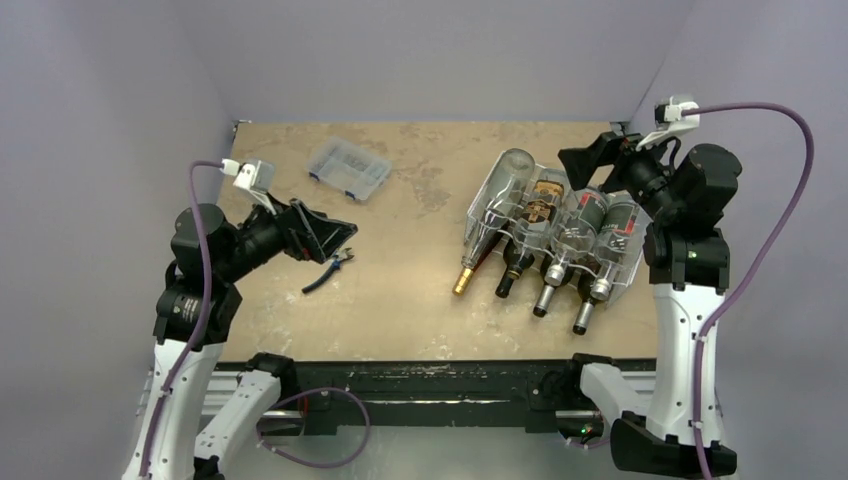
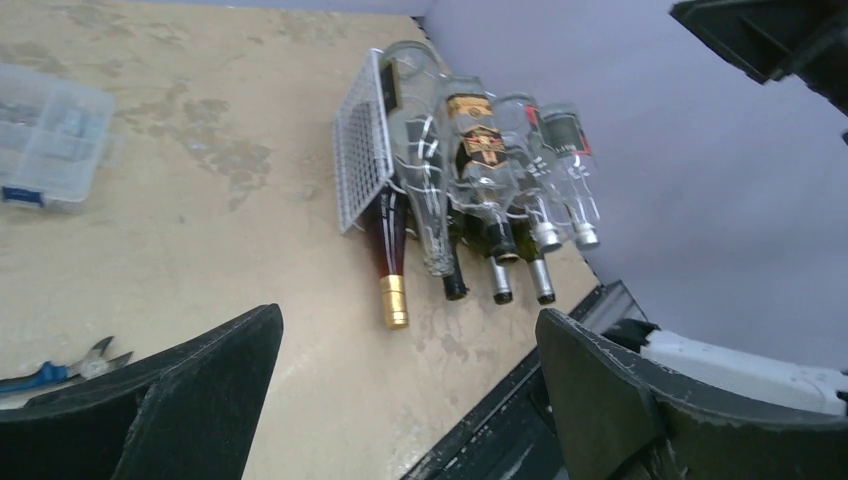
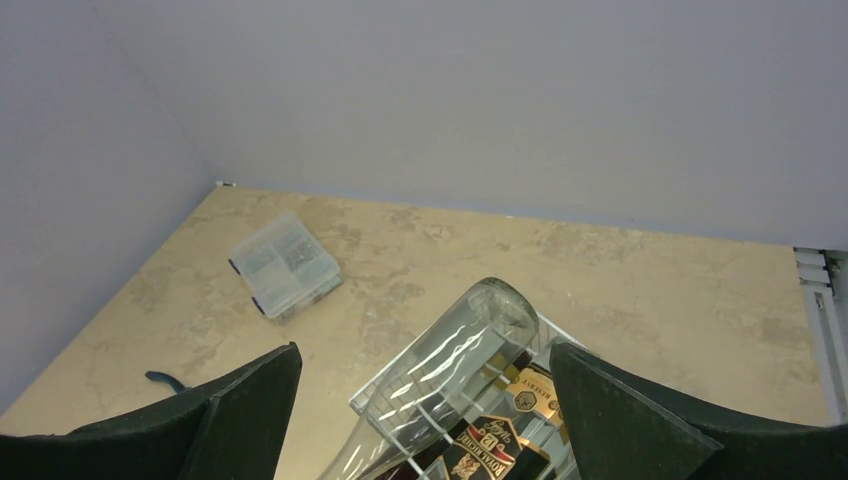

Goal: Take the wine bottle off the wine rack
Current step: Pick up the wine bottle from the wine rack.

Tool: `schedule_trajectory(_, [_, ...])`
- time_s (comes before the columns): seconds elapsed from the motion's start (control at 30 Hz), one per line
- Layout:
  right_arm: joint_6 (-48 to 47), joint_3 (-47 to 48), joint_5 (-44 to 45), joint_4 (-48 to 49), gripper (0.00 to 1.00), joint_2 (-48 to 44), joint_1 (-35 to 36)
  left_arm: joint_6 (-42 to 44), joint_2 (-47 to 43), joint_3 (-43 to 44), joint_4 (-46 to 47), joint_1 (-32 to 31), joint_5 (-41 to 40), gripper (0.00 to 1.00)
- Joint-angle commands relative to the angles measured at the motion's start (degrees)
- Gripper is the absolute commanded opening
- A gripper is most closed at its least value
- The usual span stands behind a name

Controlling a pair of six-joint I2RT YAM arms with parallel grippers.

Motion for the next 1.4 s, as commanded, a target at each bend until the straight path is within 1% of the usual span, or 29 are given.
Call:
schedule_trajectory(0.0, [2.16, -1.61, -1.83, 0.15, 0.99, -1.91, -0.79, -1.89, 0.71, -0.07, 2.59, -7.35, -1.24, 0.98])
schedule_trajectory(0.1, [0.21, -2.8, -3.81, 0.18, 0.99, -2.41, -0.8, -2.24, 1.7, -0.37, 2.17, -10.98, -3.76, 0.98])
schedule_trajectory(0.2, [-3.81, -3.99, -8.16, -0.07, 0.99, -2.66, -0.91, -2.79, 2.7, -0.75, 3.05, -13.32, -5.02, 0.98])
schedule_trajectory(0.3, [-12.61, -4.9, -18.04, -1.94, 0.99, -2.68, -0.91, -3.31, 4.42, -0.79, 4.26, -16.22, -7.33, 0.99])
schedule_trajectory(0.4, [-19.31, -5.44, -23.27, -4.97, 0.99, -2.8, -0.91, -3.13, 7.46, -0.34, 4.84, -20.86, -11.05, 1.0])
schedule_trajectory(0.5, [-25.44, -5.97, -24.87, -8.67, 0.99, -2.36, -0.91, -2.4, 11.23, 0.3, 4.9, -26.31, -15.94, 1.0])
schedule_trajectory(0.63, [-32.3, -8.29, -28.42, -12.11, 0.99, -2.0, -0.9, -2.17, 16.6, 1.29, 6.78, -31.62, -21.44, 1.0])
schedule_trajectory(0.77, [-34.7, -10.99, -29.66, -12.15, 0.99, -1.58, -0.91, -1.68, 22.45, 2.86, 9.76, -34.88, -24.3, 1.0])
schedule_trajectory(0.9, [-35.49, -12.83, -30.42, -11.3, 0.99, -0.62, -1.35, -0.88, 28.58, 4.58, 12.69, -37.43, -25.52, 1.0])
schedule_trajectory(1.1, [-35.81, -14.01, -32.78, -11.03, 0.99, -0.46, -3.15, -0.47, 36.23, 8.09, 15.08, -39.37, -24.18, 1.0])
schedule_trajectory(1.2, [-35.8, -14.82, -32.81, -10.88, 0.99, -0.87, -3.37, -0.24, 39.68, 9.39, 15.72, -40.48, -25.48, 1.0])
schedule_trajectory(1.37, [-35.86, -15.28, -33.99, -10.42, 0.99, -0.92, -3.35, -0.34, 44.34, 8.61, 21.79, -41.75, -28.28, 0.98])
